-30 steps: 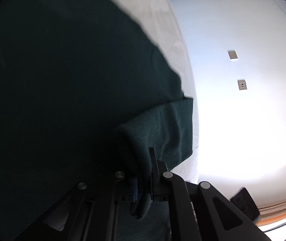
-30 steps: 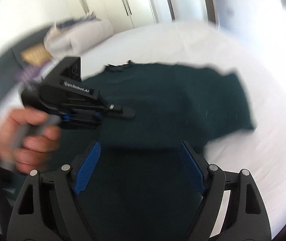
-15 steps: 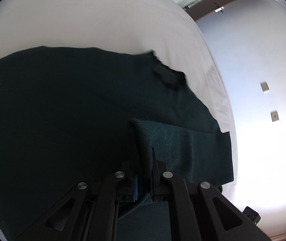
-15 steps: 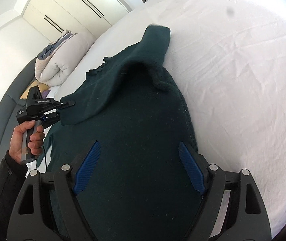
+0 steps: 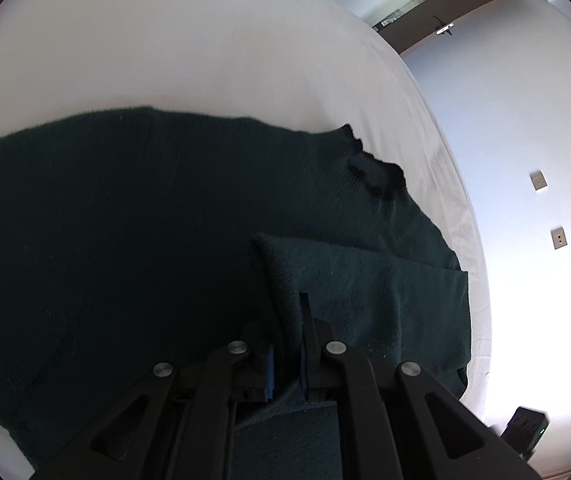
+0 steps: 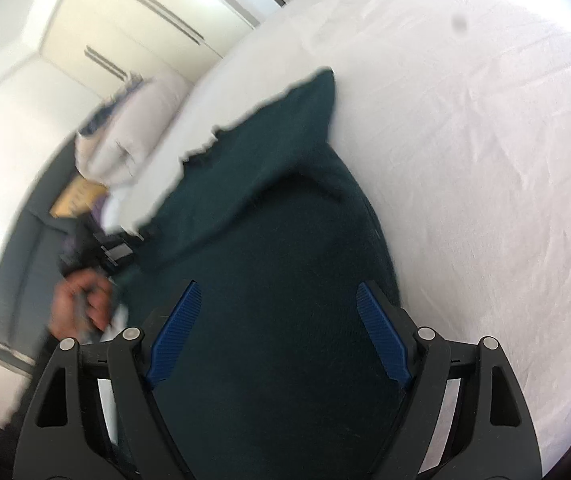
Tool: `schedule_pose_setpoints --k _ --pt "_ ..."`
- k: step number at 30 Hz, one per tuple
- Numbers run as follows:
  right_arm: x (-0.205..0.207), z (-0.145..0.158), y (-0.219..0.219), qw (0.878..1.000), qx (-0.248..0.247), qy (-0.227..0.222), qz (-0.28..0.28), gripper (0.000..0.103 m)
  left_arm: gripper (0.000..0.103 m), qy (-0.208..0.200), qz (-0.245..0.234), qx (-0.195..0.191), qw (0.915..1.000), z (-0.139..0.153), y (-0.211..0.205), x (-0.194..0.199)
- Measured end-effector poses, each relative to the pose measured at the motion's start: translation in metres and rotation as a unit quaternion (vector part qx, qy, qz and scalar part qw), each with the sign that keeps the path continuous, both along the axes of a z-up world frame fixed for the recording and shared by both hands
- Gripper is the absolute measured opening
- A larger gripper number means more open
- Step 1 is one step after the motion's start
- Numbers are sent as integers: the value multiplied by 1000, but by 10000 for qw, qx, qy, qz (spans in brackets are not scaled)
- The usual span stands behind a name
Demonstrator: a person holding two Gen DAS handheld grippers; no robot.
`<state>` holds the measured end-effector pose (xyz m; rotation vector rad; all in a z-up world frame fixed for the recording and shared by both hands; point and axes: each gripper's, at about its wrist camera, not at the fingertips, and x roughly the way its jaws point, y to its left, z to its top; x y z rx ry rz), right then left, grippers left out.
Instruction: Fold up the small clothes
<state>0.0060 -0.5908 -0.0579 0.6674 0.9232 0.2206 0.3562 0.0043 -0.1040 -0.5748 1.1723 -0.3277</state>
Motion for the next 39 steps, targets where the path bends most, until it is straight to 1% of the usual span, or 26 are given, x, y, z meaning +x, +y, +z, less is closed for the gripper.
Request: schedule_pose_setpoints --k 1,2,4,6,7,8,10,12,15,17,18,19,20,24,25,27,28,29,30,31,32,33,34,36,37,39 --pt "-5 16 -7 9999 86 -76 -17 80 8 -3 4 -2 10000 -1 -2 0" --pt "-17 40 -16 9998 151 -147 -29 80 8 -3 6 -21 10000 -2 1 -2" --pt "-3 58 -27 9989 378 -286 -5 80 8 -7 51 -74 10000 -2 3 -1" --pt "20 77 -26 9966 681 -451 137 80 9 -32 50 -65 10000 -1 5 -2" --pt "23 89 -27 9959 757 -452 180 80 11 -41 33 -42 10000 -2 5 -3" --pt "42 92 -29 9951 878 -415 194 80 13 -42 27 -20 10000 -3 4 -3" --pt "82 87 -25 9908 1273 -338 301 80 13 -65 22 -61 10000 -6 1 -3" --pt "124 73 -27 9864 1611 -134 277 80 13 -98 38 -138 9998 -8 2 -5" --pt "170 49 -31 9864 1632 133 125 80 13 -144 17 -217 9997 -9 8 -6" --pt "188 21 -34 9850 1678 384 -123 80 14 -162 -4 -248 9996 -11 10 -7" --pt "196 6 -38 9813 1826 565 -233 80 14 -169 -22 -258 9995 -12 10 -7" --pt "199 -5 -39 9781 1980 579 -294 80 14 -178 -32 -272 9995 -12 11 -7" --pt "199 -6 -40 9765 2086 445 -307 80 14 -198 -42 -303 9993 -13 13 -7" --pt "189 -9 -22 9767 2095 470 13 80 14 -242 -33 -407 9989 -15 17 -9" --pt "188 -16 -15 9769 2073 512 122 80 14 -241 -14 -445 9987 -16 18 -9" --pt "180 -15 -11 9785 1960 525 374 80 15 -213 57 -555 9982 -17 21 -10" --pt "176 -16 -10 9792 1935 427 430 80 19 -183 122 -629 9978 -16 25 -12" --pt "173 -17 -11 9800 1908 360 431 78 33 -170 178 -670 9975 -14 28 -13" --pt "168 -15 -13 9814 1861 360 314 78 43 -202 309 -725 9967 -9 35 -19" --pt "164 -13 -16 9814 1875 366 178 79 65 -312 477 -766 9954 -1 45 -28" --pt "158 -6 -18 9809 1911 348 -6 80 83 -404 613 -770 9943 5 54 -35" --pt "152 3 -20 9804 1947 270 -137 80 88 -560 838 -778 9919 15 69 -50" --pt "143 2 -17 9801 1970 163 -184 81 96 -700 1024 -827 9888 23 83 -64" --pt "123 21 -9 9799 1982 -74 -195 81 98 -930 1415 -1107 9793 34 125 -101" --pt "115 30 -7 9799 1983 -117 -155 81 98 -1026 1665 -1280 9723 37 150 -122" --pt "98 41 12 9812 1927 -123 -10 81 98 -1185 2255 -1532 9548 34 197 -162"
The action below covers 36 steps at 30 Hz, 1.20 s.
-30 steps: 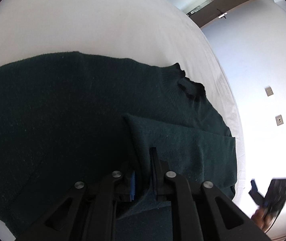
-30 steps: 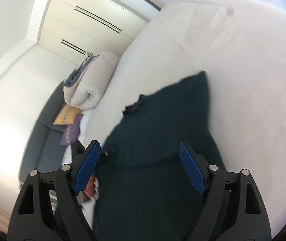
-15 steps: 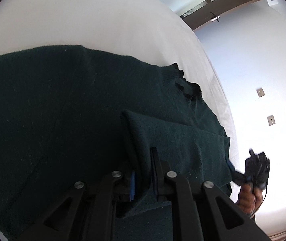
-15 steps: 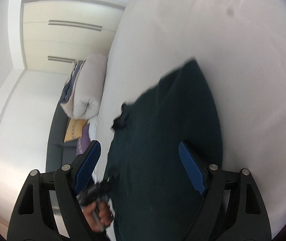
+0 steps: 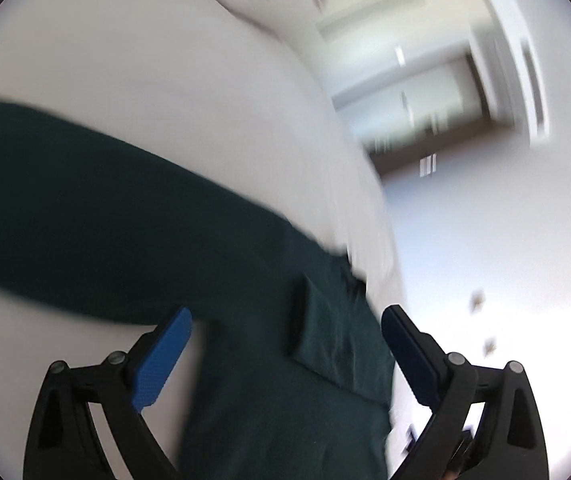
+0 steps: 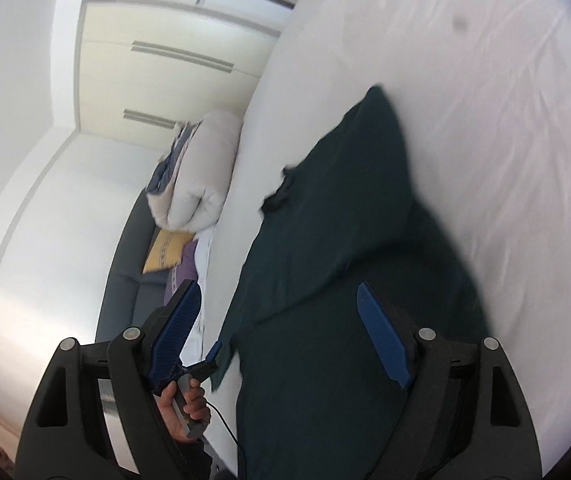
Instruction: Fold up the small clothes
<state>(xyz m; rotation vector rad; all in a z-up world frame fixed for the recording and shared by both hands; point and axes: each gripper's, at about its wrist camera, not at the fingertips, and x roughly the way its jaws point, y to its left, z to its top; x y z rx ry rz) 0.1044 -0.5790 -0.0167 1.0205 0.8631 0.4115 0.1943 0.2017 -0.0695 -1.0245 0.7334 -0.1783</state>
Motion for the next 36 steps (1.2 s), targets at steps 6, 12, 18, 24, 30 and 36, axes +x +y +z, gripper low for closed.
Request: schedule_pose_setpoints --k 6,12,18,24,30,36 --pt "-34 18 59 9993 -75 13 366 81 97 167 1937 -999 9758 -45 129 -106" --pt "-49 28 125 9965 -239 212 772 81 92 150 2825 -1794 9422 -79 171 -131" --pt "-60 42 174 9943 -338 137 1002 81 92 337 3209 -1654 9319 -83 189 -104" --pt "-67 48 200 9936 -365 76 1068 81 56 310 3383 -1963 9198 -90 205 -88" --pt "-74 43 214 9938 -380 25 1040 81 6 474 3347 -1571 9279 -91 203 -90" --pt "-61 28 211 9949 -348 108 941 81 6 99 1609 887 9829 7 109 -7"
